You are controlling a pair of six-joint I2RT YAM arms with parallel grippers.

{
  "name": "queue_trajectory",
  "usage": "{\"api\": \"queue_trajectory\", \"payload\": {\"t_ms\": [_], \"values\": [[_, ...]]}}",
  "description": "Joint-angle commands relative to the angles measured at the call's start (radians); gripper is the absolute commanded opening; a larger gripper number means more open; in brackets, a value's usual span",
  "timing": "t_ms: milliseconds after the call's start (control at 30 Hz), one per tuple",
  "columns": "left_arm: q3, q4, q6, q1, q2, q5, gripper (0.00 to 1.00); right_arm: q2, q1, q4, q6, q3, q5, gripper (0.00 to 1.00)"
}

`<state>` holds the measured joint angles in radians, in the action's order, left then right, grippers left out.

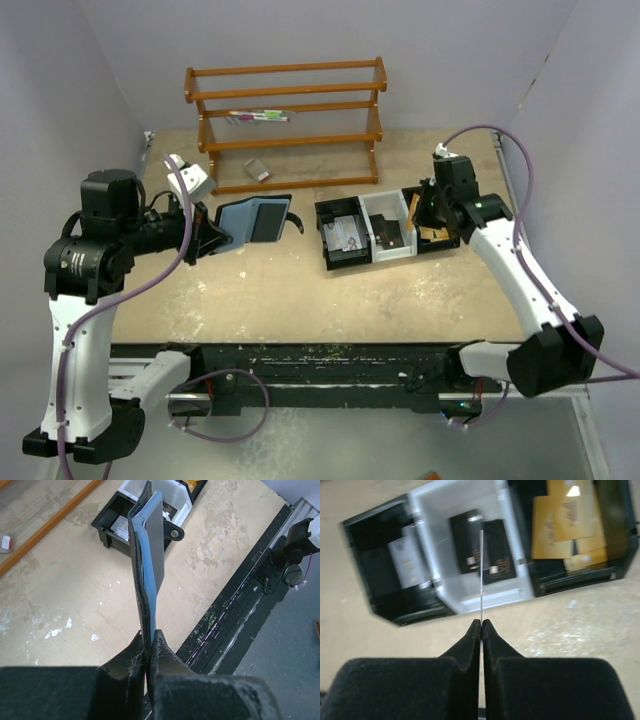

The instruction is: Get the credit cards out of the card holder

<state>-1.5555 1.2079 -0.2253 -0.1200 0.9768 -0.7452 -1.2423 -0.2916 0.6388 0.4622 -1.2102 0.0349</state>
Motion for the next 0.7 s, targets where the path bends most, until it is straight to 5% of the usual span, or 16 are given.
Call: {"api": "queue_trajectory", "payload": {"t_ms": [0,400,667], "values": [[-0.025,-0.007,-0.022,-0.002,-0.026,-0.017,0.00,-0.095,0.026,0.015,-0.083,-0.029,0.210,0.00],[-0.035,0.031,-0.026,-0.001,-0.039,-0.059,0.00,-0.319,0.092,0.068,-0.182,-0.257,0.359,0.00],[-0.033,0.042,-0.036,-0.001,-0.044,-0.070,0.00,-0.437,0.120,0.069,-0.232,-0.306,0.326,0.00]]}}
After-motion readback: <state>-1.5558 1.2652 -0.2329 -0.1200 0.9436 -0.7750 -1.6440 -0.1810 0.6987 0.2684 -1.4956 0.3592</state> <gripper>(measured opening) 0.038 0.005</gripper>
